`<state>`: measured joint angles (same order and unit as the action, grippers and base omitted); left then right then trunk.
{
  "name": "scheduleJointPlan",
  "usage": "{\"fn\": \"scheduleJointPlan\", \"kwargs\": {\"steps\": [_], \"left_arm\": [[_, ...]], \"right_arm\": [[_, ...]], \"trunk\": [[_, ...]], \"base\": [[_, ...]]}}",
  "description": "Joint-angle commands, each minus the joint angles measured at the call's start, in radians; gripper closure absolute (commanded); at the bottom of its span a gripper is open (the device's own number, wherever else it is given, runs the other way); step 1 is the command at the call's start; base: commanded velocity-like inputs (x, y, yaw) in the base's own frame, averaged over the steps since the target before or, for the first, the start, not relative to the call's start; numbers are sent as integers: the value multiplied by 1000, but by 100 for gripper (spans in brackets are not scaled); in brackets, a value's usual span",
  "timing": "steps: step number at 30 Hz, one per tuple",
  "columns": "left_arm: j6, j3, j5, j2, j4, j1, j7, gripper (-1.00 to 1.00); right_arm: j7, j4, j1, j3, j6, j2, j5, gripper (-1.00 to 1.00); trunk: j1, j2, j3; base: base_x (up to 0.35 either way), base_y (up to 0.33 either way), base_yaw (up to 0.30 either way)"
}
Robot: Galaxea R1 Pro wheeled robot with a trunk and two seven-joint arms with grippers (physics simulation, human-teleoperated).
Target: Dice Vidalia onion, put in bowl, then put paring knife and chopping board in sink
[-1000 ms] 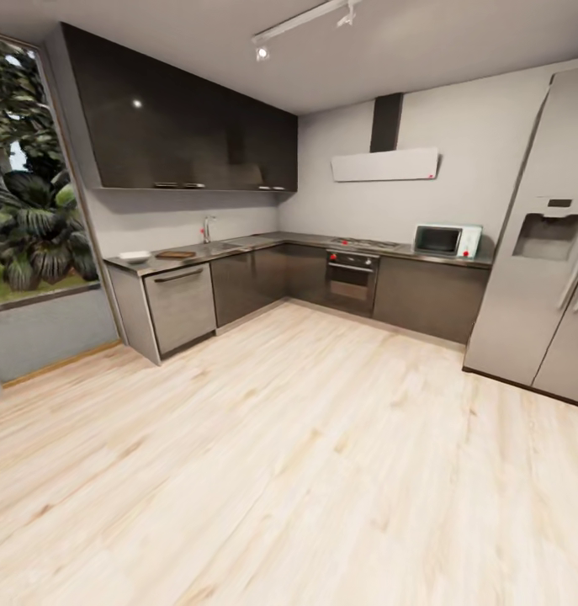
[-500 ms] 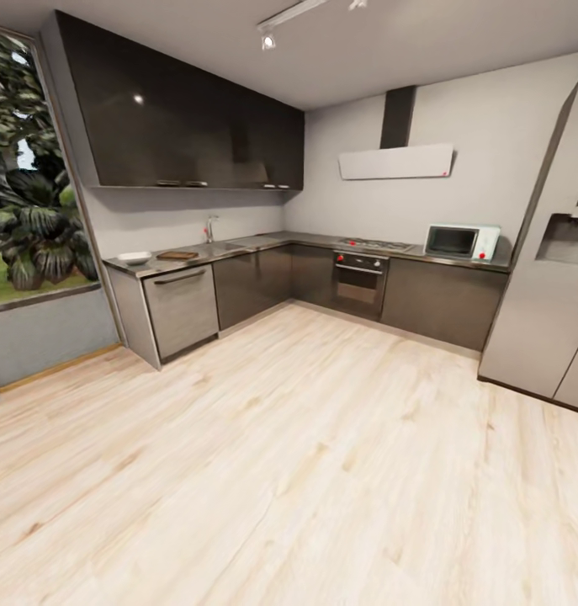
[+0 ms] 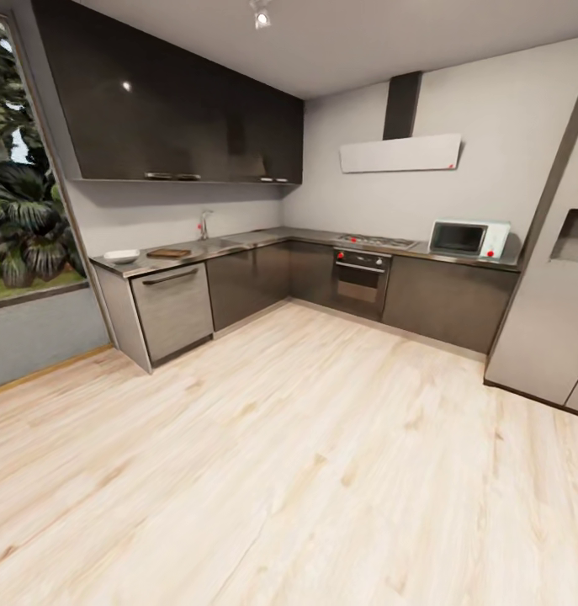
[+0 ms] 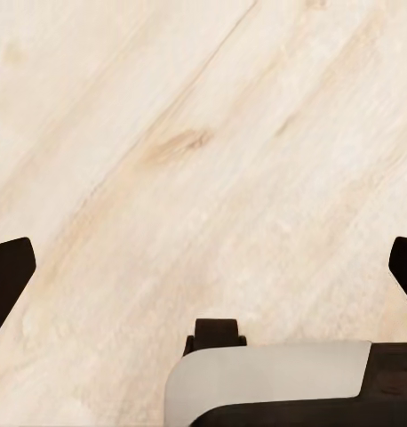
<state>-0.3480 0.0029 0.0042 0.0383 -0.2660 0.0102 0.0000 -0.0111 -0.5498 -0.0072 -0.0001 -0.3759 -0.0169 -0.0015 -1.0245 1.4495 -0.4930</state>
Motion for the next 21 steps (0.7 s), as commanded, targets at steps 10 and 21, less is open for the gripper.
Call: {"fn": "scheduleJointPlan", "kwargs": {"steps": [10,21], "left_arm": [[-3,0,0,0,1,1,0,-100],[-3,0,0,0,1,1,0,-100]], "right_arm": [[-1,1,-1,0,-3,0,0,-100],[-1,1,0,0,-3,0,0,-100]], "trunk": [[0,0,-4],[0,0,-4]], "base": [[293,-85,0],[293,-85,0]]}}
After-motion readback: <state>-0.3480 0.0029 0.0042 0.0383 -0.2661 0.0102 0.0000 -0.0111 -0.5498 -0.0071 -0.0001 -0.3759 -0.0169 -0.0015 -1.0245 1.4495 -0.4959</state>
